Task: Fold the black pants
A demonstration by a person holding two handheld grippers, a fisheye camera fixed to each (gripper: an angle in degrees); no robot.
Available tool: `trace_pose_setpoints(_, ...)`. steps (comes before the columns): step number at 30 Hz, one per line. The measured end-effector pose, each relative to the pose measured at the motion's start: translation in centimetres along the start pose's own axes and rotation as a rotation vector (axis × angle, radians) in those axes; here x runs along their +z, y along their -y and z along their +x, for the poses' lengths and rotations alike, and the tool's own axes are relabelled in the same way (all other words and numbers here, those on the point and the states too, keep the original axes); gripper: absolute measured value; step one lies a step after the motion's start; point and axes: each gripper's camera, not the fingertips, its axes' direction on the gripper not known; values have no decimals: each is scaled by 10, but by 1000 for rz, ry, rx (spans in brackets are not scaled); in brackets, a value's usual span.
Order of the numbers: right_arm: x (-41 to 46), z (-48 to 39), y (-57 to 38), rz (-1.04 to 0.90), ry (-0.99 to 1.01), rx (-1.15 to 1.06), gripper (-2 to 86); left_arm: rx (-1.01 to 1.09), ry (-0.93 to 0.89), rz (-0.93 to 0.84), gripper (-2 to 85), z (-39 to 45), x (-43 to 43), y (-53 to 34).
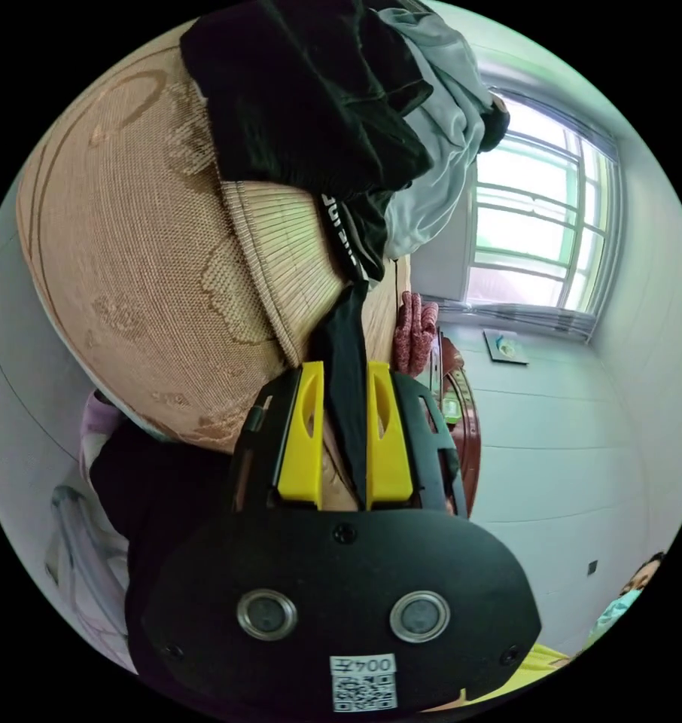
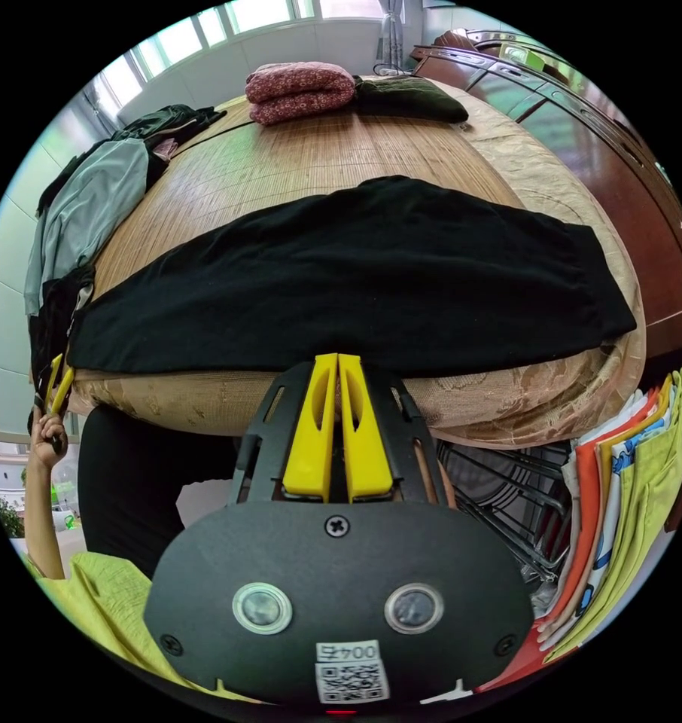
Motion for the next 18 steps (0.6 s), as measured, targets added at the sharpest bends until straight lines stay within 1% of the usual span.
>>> trace_pose_setpoints(2, 1, -3, 2, 0, 4, 2, -7, 115, 77, 46, 78, 8, -6, 0)
trace_pose_setpoints(4, 3, -6, 5, 0, 11, 4, -7, 147, 67, 58, 79, 9, -7, 1)
trace_pose_setpoints(6, 5, -9, 7, 0, 14, 5, -7, 179, 58, 44, 84, 12, -1, 0)
trace_pose_setpoints(8, 6, -13, 9, 0, 15, 6, -7, 250, 76, -43, 88, 21, 16, -4)
trace_pose_setpoints(10, 9, -19, 12, 1, 10, 6, -8, 285, 84, -68, 89, 25, 24, -8)
trace_pose_setpoints(12, 10, -23, 14, 1, 6, 5, -8, 239, 51, -32, 86, 21, 22, -7)
trace_pose_setpoints(14, 12, -28, 16, 1, 4, 3, -8, 155, -8, 49, 81, 10, 14, -3)
trace_pose_setpoints(15, 14, -31, 17, 1, 3, 2, -8, 152, -6, 51, 79, 10, 15, -3)
trace_pose_setpoints(18, 17, -40, 21, 3, -3, -1, -8, 223, 78, 16, 76, 26, 30, -9)
